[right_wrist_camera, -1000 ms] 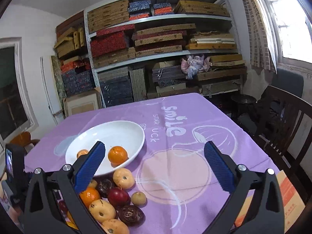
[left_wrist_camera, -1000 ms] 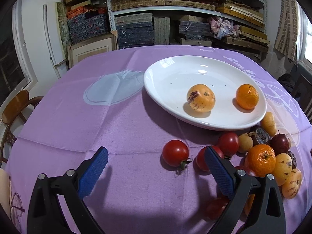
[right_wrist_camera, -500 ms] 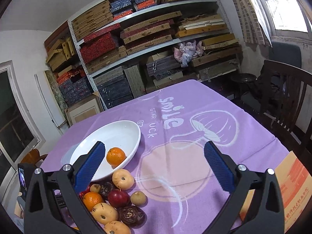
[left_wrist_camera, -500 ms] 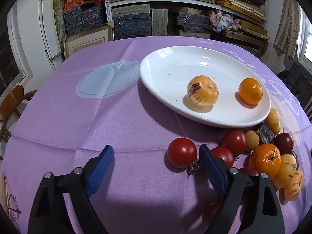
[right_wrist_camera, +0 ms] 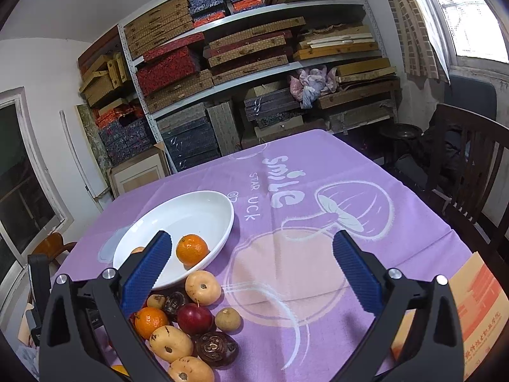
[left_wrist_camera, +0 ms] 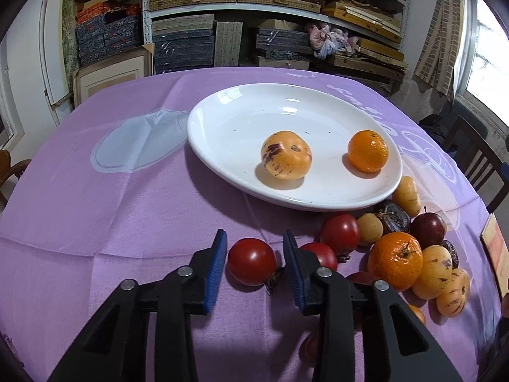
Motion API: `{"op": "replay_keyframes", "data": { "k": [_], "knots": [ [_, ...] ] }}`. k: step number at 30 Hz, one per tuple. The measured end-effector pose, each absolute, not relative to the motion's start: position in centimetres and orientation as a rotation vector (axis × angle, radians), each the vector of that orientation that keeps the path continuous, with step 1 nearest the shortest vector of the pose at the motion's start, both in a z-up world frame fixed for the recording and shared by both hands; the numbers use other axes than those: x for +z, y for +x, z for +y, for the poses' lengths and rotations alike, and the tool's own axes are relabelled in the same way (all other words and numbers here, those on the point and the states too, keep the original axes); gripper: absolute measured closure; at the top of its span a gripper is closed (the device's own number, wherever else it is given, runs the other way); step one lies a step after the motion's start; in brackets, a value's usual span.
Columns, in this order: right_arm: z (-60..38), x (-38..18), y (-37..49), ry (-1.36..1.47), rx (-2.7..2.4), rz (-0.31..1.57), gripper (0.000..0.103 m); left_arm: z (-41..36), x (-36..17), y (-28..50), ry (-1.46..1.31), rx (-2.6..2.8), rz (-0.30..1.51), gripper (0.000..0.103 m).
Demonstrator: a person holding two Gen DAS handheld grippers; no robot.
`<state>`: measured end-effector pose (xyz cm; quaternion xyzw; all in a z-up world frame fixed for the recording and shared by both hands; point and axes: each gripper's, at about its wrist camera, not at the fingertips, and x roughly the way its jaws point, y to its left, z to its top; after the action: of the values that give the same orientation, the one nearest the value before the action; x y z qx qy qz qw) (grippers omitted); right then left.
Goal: Organize fruits
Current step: 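Grasp the red tomato with the left tool while the right tool grasps the pepino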
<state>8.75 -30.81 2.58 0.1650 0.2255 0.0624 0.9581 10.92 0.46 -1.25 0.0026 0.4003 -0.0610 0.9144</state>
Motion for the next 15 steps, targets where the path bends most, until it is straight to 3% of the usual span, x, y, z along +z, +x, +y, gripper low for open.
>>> {"op": "replay_keyframes", "data": {
  "k": [13, 15],
  "knots": [
    [-30.1, 2.8, 8.7, 0.297, 0.136, 0.455, 0.004, 0.4, -2.7, 11.5, 0.009, -0.102, 0.882, 0.068],
    [-29.9, 2.9, 8.7, 0.277, 0.147, 0.461, 0.004, 0.4, -2.6, 11.2, 0.010, -0.098, 0.873, 0.073]
  ]
}}
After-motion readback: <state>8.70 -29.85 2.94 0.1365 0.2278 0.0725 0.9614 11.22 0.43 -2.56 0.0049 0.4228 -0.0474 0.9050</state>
